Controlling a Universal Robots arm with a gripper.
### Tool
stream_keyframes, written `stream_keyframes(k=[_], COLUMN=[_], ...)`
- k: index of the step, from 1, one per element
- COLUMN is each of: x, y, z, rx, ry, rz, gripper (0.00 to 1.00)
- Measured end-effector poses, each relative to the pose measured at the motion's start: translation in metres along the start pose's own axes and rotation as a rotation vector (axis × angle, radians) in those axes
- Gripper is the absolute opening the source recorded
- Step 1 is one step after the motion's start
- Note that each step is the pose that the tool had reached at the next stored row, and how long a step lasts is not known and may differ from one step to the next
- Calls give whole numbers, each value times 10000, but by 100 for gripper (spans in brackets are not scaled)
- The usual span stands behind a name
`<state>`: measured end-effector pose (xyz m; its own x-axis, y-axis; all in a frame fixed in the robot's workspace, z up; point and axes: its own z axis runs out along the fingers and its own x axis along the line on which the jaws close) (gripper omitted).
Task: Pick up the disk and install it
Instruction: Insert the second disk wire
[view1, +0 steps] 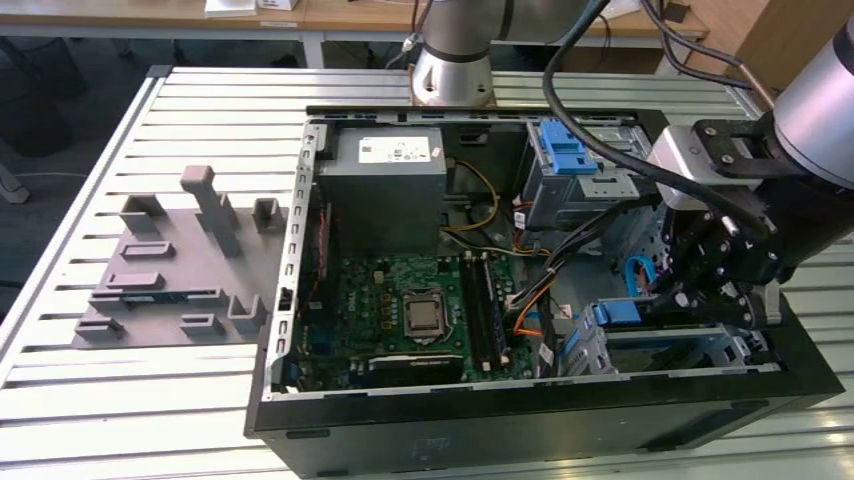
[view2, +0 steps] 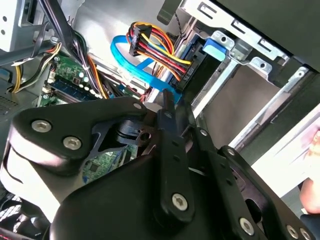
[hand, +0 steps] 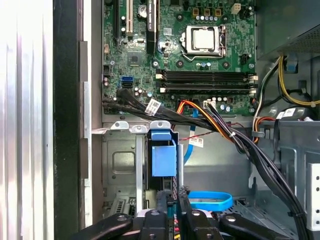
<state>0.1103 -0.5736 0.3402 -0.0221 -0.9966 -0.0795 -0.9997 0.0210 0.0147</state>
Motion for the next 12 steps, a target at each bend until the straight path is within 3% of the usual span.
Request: stream_keyframes(k=[2, 4, 12], x=[-1, -1, -3], y=[0, 0, 1], z=[-16, -22, -45], rx=[0, 0, 1], ry=[3, 6, 31], rz=[0, 0, 0], gripper=[22, 11, 11])
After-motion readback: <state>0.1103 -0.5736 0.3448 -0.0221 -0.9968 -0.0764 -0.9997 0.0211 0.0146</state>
